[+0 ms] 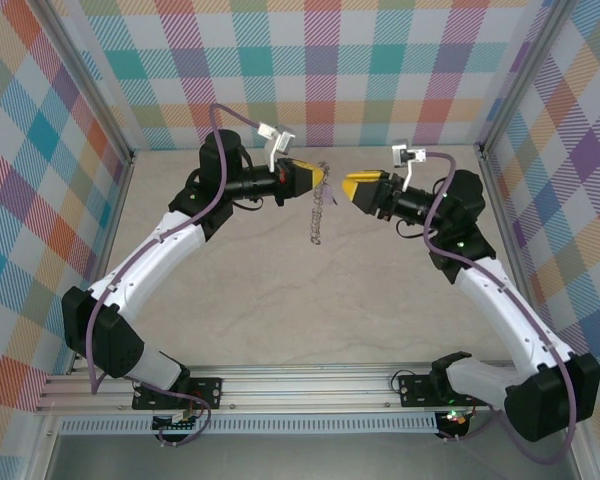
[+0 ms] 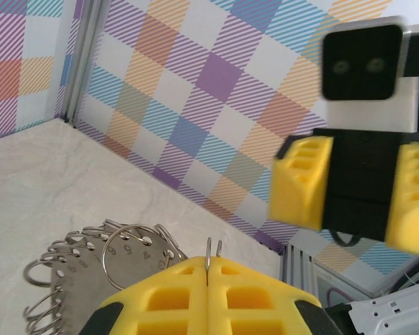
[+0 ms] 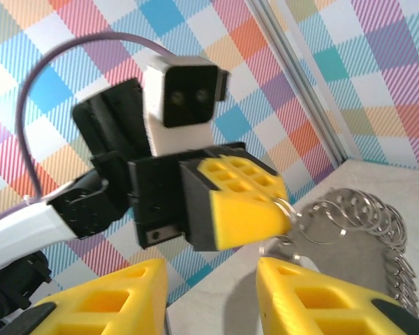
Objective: Put the keys on the keyring
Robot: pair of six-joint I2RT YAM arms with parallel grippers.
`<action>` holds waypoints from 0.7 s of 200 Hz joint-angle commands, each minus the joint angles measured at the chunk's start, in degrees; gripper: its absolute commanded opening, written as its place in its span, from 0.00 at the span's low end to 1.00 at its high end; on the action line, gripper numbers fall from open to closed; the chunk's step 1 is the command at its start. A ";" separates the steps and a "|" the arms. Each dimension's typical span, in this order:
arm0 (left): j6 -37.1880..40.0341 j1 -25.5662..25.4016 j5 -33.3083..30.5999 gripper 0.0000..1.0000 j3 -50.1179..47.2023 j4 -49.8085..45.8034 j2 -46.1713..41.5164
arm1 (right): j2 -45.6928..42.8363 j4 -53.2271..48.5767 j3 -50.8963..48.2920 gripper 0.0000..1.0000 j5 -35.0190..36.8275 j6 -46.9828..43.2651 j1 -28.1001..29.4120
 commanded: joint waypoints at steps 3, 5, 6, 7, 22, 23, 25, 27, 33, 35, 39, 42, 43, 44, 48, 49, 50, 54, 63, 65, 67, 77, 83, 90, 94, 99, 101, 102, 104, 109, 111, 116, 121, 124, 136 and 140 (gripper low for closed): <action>-1.15 -0.58 1.08 0.00 -0.13 4.71 -1.99 | 0.62 -0.03 2.23 0.38 0.74 -0.61 -0.13; -1.18 -0.58 1.05 0.00 -0.12 4.71 -1.98 | 0.92 0.31 2.24 0.38 0.66 -0.35 -0.12; -1.21 -0.58 1.05 0.00 -0.14 4.72 -1.98 | 1.06 0.47 2.25 0.38 0.66 -0.28 -0.12; -1.23 -0.58 1.04 0.00 -0.14 4.72 -1.93 | 1.22 0.68 2.25 0.38 0.66 -0.16 -0.12; -1.24 -0.65 1.11 0.00 0.02 4.72 -1.99 | 3.59 3.68 2.42 0.38 0.09 2.35 -0.14; -1.24 -0.66 1.12 0.00 0.03 4.67 -1.98 | 3.71 3.82 2.42 0.38 0.11 2.52 -0.13; -1.31 -0.65 1.13 0.00 0.03 4.68 -1.98 | 4.07 4.24 2.43 0.38 0.00 2.89 -0.08; -1.32 -0.67 1.13 0.00 0.03 4.66 -2.02 | 4.36 4.63 2.49 0.38 -0.07 3.20 -0.11; -1.33 -0.67 1.09 0.00 0.01 4.63 -2.11 | 5.30 6.00 2.60 0.38 -0.41 4.26 -0.12; -1.33 -0.67 1.12 0.00 0.00 4.63 -2.08 | 5.61 6.41 2.64 0.39 -0.46 4.55 -0.12; -1.41 -0.67 1.05 0.00 -0.02 4.63 -2.15 | 6.19 7.25 2.75 0.39 -0.62 5.27 -0.12; -1.37 -0.67 1.04 0.00 -0.02 4.64 -2.22 | 6.61 7.98 2.77 0.39 -0.70 5.89 -0.12; -1.40 -0.67 1.04 0.00 -0.04 4.59 -2.18 | 6.72 8.17 2.78 0.39 -0.72 6.00 -0.12; -1.41 -0.67 1.04 0.00 -0.05 4.56 -2.17 | 6.82 8.44 2.82 0.39 -0.73 6.24 -0.12; -1.41 -0.67 1.04 0.00 -0.13 4.60 -2.25 | 7.34 9.26 2.86 0.39 -0.83 6.87 -0.15; -1.41 -0.67 1.04 0.00 -0.14 4.61 -2.29 | 7.57 9.56 2.86 0.39 -0.92 7.06 -0.14; -1.42 -0.67 1.04 0.00 -0.14 4.62 -2.27 | 7.73 9.80 2.86 0.39 -0.92 7.25 -0.13; -1.42 -0.67 1.01 0.00 -0.10 4.49 -2.32 | 8.20 10.63 2.91 0.39 -1.08 7.91 -0.12; -1.49 -0.72 0.91 0.00 -0.10 4.60 -2.28 | 9.26 12.72 3.03 0.39 -1.48 9.42 -0.12; -1.48 -0.71 0.94 0.00 -0.11 4.56 -2.27 | 9.50 13.03 3.04 0.39 -1.52 9.69 -0.19; -1.50 -0.73 0.95 0.00 -0.10 4.54 -2.29 | 9.65 13.42 3.04 0.39 -1.53 9.98 -0.18; -1.50 -0.76 0.89 0.00 -0.15 4.58 -2.31 | 10.52 14.75 3.04 0.39 -1.77 11.11 -0.05; -1.51 -0.76 0.95 0.00 -0.04 4.60 -2.19 | 10.75 16.15 2.96 0.39 -1.88 11.65 -0.04; -1.51 -0.76 0.90 0.00 -0.05 4.58 -2.13 | 11.09 17.23 2.95 0.38 -1.84 12.12 -0.04; -1.51 -0.76 0.93 0.00 -0.04 4.61 -2.11 | 11.18 17.46 2.87 0.38 -1.90 12.33 -0.06; -1.51 -0.76 0.95 0.00 -0.04 4.63 -2.11 | 11.37 17.80 2.87 0.38 -2.00 12.51 0.03; -1.51 -0.76 0.91 0.00 -0.06 4.63 -2.14 | 11.39 17.88 2.87 0.38 -2.05 12.59 0.05; -1.51 -0.76 0.93 0.00 -0.06 4.63 -2.15 | 11.39 17.96 2.87 0.37 -2.05 12.61 0.05; -1.51 -0.76 0.95 0.00 -0.02 4.63 -2.15 | 11.46 18.08 2.87 0.37 -2.08 12.70 0.05; -1.54 -0.76 0.93 0.00 0.01 4.63 -2.08 | 11.56 18.26 2.87 0.37 -2.19 12.83 0.05; -1.58 -0.74 0.90 0.00 0.02 4.67 -2.05 | 11.57 18.35 2.87 0.36 -2.22 12.92 0.05; -1.57 -0.76 0.88 0.00 0.02 4.72 -2.05 | 11.67 18.66 2.87 0.36 -2.28 13.05 0.14; -1.54 -0.80 0.89 0.00 0.03 4.72 -2.00 | 11.85 18.93 2.87 0.35 -2.43 13.27 0.13; -1.52 -0.79 0.87 0.00 0.03 4.72 -2.00 | 11.91 19.12 2.87 0.35 -2.51 13.38 0.21; -1.50 -0.80 0.79 0.00 0.10 4.72 -1.96 | 12.18 19.57 2.87 0.34 -2.72 13.72 0.39; -1.51 -0.85 0.71 0.00 0.11 4.72 -1.96 | 12.30 19.61 2.87 0.34 -2.82 13.76 0.45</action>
